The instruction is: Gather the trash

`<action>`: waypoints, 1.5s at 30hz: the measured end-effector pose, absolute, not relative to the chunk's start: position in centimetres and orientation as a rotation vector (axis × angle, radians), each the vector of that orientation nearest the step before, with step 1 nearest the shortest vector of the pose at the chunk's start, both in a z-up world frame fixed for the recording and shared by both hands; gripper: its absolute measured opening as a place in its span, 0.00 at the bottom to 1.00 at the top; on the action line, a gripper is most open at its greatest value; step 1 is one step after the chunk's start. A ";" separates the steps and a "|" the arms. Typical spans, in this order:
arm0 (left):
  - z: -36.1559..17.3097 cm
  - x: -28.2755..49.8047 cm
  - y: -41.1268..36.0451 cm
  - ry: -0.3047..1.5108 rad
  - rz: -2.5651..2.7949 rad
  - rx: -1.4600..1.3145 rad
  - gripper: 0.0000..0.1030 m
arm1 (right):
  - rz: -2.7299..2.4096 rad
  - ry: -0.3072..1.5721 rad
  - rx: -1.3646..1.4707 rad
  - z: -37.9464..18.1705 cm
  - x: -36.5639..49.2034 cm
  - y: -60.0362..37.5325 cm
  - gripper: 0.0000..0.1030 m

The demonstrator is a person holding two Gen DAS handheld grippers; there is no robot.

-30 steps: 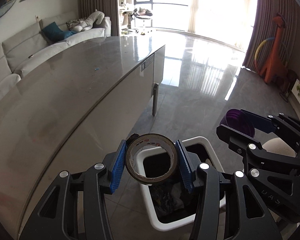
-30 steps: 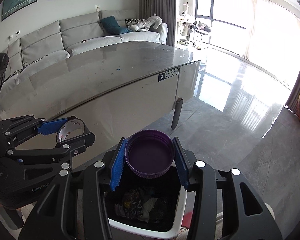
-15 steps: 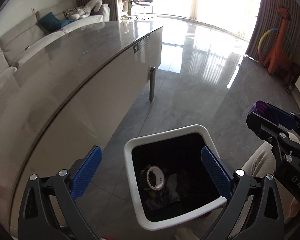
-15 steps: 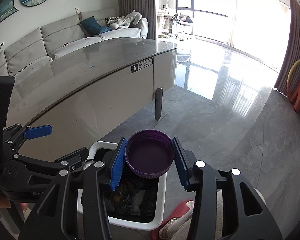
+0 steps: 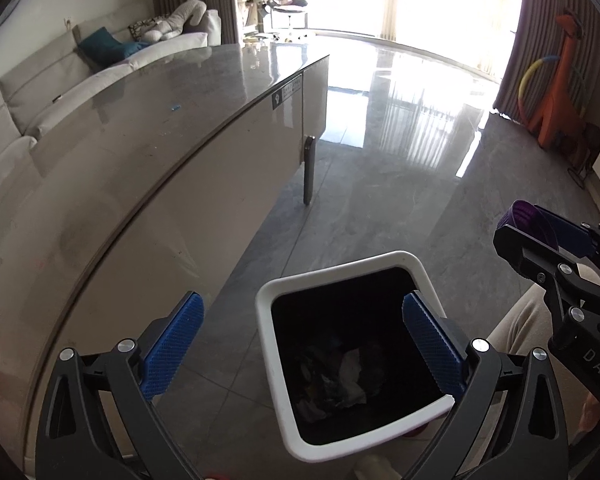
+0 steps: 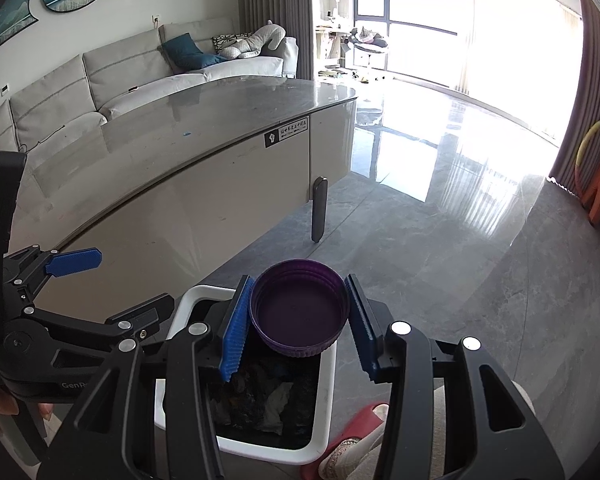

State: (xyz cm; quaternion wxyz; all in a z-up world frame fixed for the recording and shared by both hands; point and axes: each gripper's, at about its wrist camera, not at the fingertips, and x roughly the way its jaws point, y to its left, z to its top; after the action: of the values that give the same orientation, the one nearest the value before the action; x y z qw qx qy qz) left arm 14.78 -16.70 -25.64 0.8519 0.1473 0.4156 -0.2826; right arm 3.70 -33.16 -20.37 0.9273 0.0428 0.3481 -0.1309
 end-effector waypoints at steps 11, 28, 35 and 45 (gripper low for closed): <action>-24.5 15.2 -15.0 0.826 -0.557 0.271 0.95 | -0.237 0.715 0.115 -21.3 4.8 -32.9 0.46; -24.2 16.4 -12.6 0.821 -0.494 0.249 0.95 | -0.172 0.825 0.112 -25.9 7.8 -30.9 0.59; -24.3 16.7 -12.4 0.822 -0.487 0.238 0.95 | -0.209 0.825 0.029 -26.7 7.8 -29.8 0.96; -24.4 16.9 -12.3 0.820 -0.485 0.236 0.95 | -0.219 0.747 0.058 -24.8 7.5 -30.1 0.96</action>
State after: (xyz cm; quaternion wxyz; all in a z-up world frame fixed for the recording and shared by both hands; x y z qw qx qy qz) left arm 16.87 -12.29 -24.43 0.8819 0.1131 0.3940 -0.2330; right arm 7.50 -30.09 -24.83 0.9247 0.0283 0.3643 -0.1069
